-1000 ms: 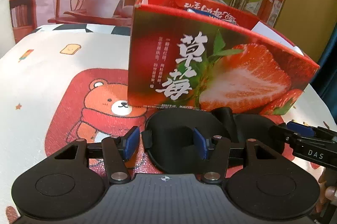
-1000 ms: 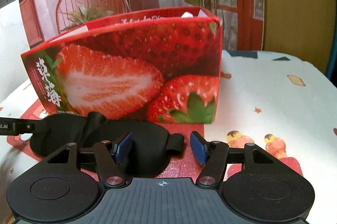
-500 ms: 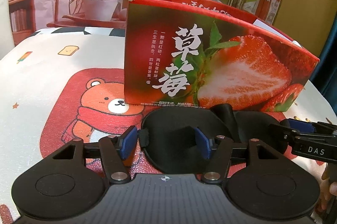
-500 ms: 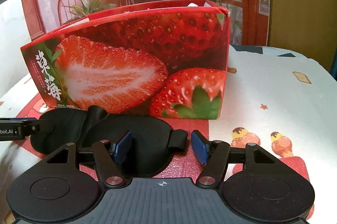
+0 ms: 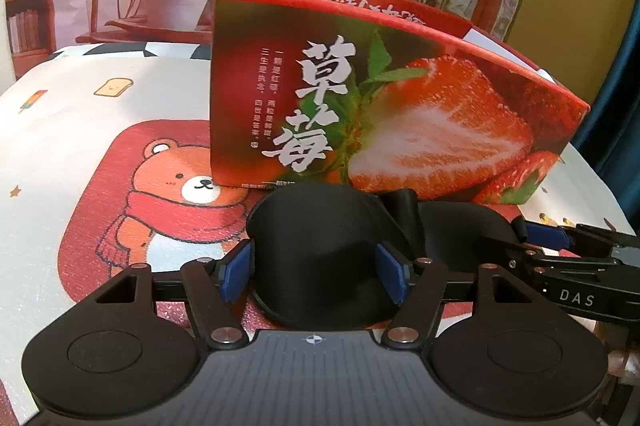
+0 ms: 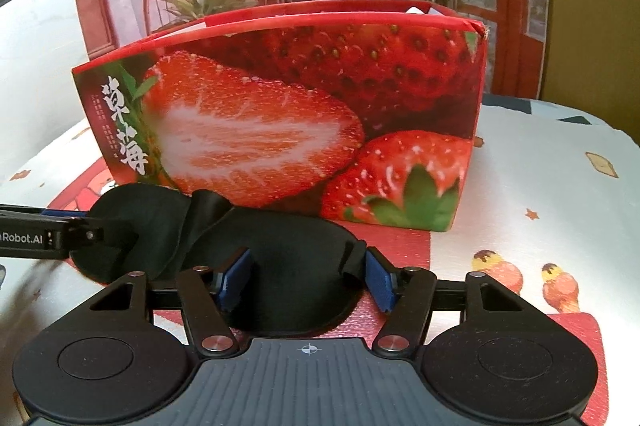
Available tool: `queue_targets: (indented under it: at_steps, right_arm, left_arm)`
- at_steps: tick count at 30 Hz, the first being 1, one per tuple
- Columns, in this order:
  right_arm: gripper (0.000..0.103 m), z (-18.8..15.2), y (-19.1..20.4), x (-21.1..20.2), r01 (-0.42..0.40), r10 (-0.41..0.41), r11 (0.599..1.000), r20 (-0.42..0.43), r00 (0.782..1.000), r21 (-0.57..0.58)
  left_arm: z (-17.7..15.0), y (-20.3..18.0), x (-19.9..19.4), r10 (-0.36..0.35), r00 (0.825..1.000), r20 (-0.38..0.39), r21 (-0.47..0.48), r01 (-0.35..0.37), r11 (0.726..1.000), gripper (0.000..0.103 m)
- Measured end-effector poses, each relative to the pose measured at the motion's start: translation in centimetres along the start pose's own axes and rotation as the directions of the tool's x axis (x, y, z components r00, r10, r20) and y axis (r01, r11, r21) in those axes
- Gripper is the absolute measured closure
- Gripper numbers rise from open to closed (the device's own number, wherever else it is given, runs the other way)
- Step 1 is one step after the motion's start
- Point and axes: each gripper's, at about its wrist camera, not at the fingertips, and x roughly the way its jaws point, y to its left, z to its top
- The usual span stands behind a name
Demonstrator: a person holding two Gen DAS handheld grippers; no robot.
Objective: Organize soft objects
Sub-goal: 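Close both grippers on the black eye mask, then lift the black eye mask with both grippers over the red box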
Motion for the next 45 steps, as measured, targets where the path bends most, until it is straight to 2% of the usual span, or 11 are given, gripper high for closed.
queue_targets:
  at_steps: [10,12,14,15,18,22,25,29,39,42,45]
  right_arm:
    - [0.051,-0.1,0.3,-0.2,-0.05,0.05,0.998,-0.003,0.999,-0.024]
    - [0.051,-0.2,0.5,-0.3,-0.063,0.062,0.998,-0.006,0.998,-0.029]
    - [0.052,-0.1,0.5,-0.4,-0.073,0.073,0.997,-0.011,0.997,-0.025]
    - [0.052,-0.1,0.5,-0.5,-0.083,0.083,0.996,-0.014,0.996,-0.019]
    - [0.058,0.0,0.6,-0.9,-0.109,0.109,0.994,-0.01,0.994,-0.016]
    - [0.077,0.1,0.9,-1.9,-0.16,0.16,0.987,-0.003,0.987,0.002]
    - [0.08,0.4,1.5,-3.1,-0.18,0.181,0.983,0.02,0.983,-0.019]
    - [0.08,1.8,1.5,-5.0,-0.192,0.193,0.981,0.091,0.977,-0.019]
    - [0.08,9.0,1.2,-9.5,-0.21,0.232,0.972,0.315,0.92,-0.102]
    - [0.08,11.8,1.0,-9.3,-0.215,0.235,0.972,0.343,0.909,-0.095]
    - [0.08,14.4,1.0,-8.4,-0.205,0.223,0.975,0.343,0.912,-0.09]
  left_arm:
    - [0.0,-0.3,-0.2,-0.017,0.999,-0.029,0.011,0.017,1.0,0.037]
    - [-0.1,-0.5,-0.3,-0.021,0.999,-0.036,0.014,0.021,1.0,0.042]
    - [-0.1,-0.5,-0.5,-0.046,0.998,-0.048,0.01,0.046,0.999,0.065]
    - [-0.1,-0.5,-0.6,-0.057,0.997,-0.058,0.011,0.058,0.998,0.069]
    - [-0.2,-0.8,-1.0,-0.07,0.995,-0.064,0.026,0.072,0.997,0.077]
    - [-0.4,-1.2,-1.8,-0.092,0.994,-0.06,0.041,0.095,0.995,0.081]
    - [-0.1,-1.4,-2.9,-0.098,0.995,-0.027,0.048,0.099,0.994,0.081]
    - [1.7,-1.5,-5.6,-0.118,0.99,0.083,0.054,0.114,0.992,0.081]
    - [8.3,-3.3,-10.0,-0.129,0.944,0.304,0.117,0.098,0.988,0.081]
    - [10.6,-3.6,-9.8,-0.126,0.94,0.317,0.128,0.089,0.988,0.081]
    - [13.3,-3.7,-8.0,-0.127,0.952,0.279,0.125,0.095,0.988,0.08]
